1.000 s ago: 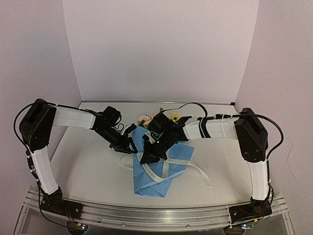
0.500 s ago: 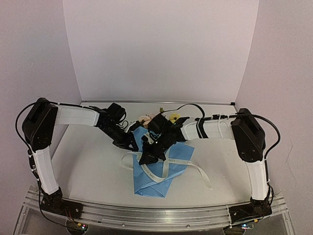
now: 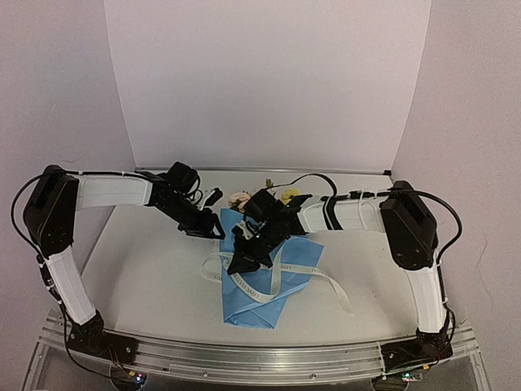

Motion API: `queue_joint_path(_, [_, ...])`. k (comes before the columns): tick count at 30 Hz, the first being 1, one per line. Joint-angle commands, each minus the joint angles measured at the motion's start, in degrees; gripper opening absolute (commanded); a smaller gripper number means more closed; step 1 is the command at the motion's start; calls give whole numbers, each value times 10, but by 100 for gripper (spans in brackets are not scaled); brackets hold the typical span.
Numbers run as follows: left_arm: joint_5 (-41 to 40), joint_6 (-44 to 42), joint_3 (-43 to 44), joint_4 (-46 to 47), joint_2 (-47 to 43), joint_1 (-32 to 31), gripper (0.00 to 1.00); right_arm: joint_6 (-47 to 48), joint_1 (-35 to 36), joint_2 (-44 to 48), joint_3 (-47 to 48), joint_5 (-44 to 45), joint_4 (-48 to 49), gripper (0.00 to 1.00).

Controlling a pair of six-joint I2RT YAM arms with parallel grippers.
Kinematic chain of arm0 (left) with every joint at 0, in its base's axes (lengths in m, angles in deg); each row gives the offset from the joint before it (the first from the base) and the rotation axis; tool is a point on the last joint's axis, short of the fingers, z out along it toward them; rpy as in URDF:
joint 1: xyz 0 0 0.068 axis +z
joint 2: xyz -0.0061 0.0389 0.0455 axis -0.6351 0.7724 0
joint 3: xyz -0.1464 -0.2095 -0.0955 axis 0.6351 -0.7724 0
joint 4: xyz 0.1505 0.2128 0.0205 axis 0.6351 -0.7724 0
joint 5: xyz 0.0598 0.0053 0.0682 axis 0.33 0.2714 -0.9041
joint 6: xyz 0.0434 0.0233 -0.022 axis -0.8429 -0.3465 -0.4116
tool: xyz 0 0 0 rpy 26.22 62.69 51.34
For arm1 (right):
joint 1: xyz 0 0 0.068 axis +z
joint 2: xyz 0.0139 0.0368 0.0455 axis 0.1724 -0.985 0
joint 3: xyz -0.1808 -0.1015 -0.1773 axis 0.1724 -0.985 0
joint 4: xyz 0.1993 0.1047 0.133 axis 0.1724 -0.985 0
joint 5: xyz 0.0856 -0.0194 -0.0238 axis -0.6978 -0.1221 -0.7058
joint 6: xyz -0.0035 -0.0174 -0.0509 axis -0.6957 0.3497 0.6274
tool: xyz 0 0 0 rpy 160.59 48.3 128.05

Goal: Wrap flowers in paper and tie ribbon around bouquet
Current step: Cross the ribbon over the folded bouquet.

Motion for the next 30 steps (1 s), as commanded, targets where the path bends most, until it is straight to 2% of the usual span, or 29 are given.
queue_joint_path(1, [-22,-32,-6,-27,-10,0,47,-9,1,-13,24,-6,6,0])
queue_joint_path(11, [1,-50,-9,-43,14,-24,47,-15,-2,-16,25,-8,9,0])
queue_joint_path(20, [-71,-44,17,-51,39,-29,43,-16,-4,-16,26,-9,10,0])
queue_joint_path(24, [-78,-45,22,-52,41,-30,34,-18,-6,-17,28,-8,10,0])
queue_joint_path(30, [-71,-59,24,-45,29,-44,10,-21,-11,-19,30,-1,10,0])
